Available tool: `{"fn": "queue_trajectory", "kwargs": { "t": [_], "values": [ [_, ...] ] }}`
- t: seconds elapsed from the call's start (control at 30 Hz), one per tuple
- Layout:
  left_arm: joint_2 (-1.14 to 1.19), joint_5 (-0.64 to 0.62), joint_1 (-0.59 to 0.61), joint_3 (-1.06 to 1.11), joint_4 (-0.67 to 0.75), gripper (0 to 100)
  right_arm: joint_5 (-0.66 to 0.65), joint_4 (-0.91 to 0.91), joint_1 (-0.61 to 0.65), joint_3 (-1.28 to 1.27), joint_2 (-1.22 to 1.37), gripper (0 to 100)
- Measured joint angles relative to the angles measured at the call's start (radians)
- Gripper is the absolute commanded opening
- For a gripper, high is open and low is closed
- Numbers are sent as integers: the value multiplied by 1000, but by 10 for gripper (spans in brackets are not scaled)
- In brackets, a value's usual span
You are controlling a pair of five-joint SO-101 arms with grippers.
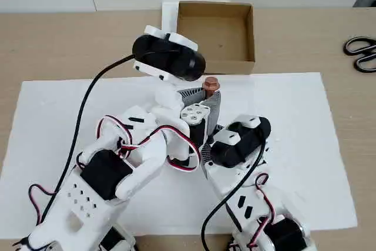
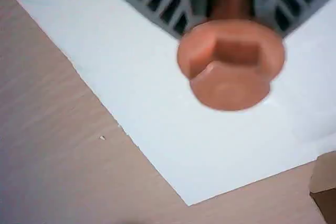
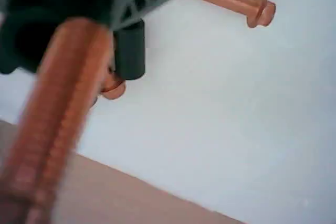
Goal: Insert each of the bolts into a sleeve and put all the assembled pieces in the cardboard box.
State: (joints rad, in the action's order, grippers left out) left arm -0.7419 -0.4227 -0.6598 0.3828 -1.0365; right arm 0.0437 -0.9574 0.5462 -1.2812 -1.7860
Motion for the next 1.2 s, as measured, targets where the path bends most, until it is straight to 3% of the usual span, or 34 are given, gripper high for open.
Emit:
{"fn": "queue_trajectory", "kwargs": {
  "t": [0.6,1.2],
  "values": [
    [-94,-2,3,215,181,6,0,-2,0,-2,2,3],
    [-199,-5,-3,364,195,6,0,-2,0,-3,3,3]
  ]
}}
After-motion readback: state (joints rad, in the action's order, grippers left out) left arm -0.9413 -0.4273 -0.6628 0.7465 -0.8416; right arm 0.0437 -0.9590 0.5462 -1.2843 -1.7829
